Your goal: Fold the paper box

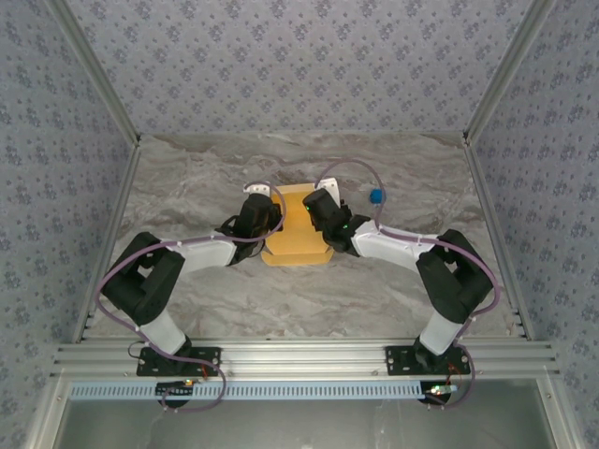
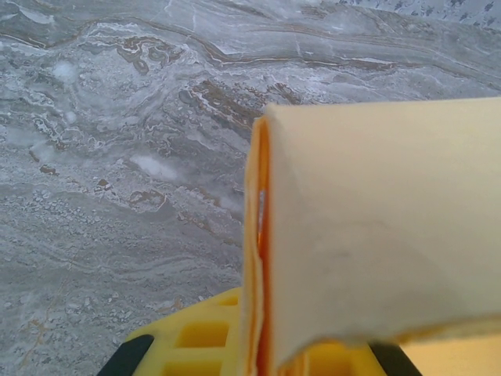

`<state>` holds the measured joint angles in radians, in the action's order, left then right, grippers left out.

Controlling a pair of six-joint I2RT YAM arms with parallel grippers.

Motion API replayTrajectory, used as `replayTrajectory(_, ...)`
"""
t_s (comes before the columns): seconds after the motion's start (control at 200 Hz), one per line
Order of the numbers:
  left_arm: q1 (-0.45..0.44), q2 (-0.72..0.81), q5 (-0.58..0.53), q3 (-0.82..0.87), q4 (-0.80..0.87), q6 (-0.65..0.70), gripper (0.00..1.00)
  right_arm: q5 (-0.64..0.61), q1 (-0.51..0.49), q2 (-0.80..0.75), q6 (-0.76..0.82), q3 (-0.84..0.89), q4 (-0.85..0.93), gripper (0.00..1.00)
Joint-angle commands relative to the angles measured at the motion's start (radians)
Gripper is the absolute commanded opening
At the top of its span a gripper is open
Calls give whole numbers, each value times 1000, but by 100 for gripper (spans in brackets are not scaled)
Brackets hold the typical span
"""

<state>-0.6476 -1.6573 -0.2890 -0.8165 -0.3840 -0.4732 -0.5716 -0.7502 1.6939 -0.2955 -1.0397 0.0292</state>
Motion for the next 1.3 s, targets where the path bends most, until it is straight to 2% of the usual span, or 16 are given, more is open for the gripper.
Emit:
replayTrajectory(0.0,7,27,-29,-31,-4,-2,0,17,9,-35,-9,16,6,35)
replayTrajectory(0.19,7,22,-25,-35,-4,-4,0,-62,7,-15,-33,-24,82,24)
replayTrajectory(0.43,6,28,-26,-29,-4,-6,0,-189,0,24,-110,-86,193,18)
replayTrajectory(0.849,6,16,-18,-25,-10,-21,0,-345,-17,94,-216,-143,312,19)
replayTrajectory(1.019,6,13,-18,-26,-9,-24,0,-420,-26,141,-229,-217,356,19)
replayTrajectory(1.294,5,5,-18,-32,-7,-27,0,-402,-23,141,-220,-213,338,19)
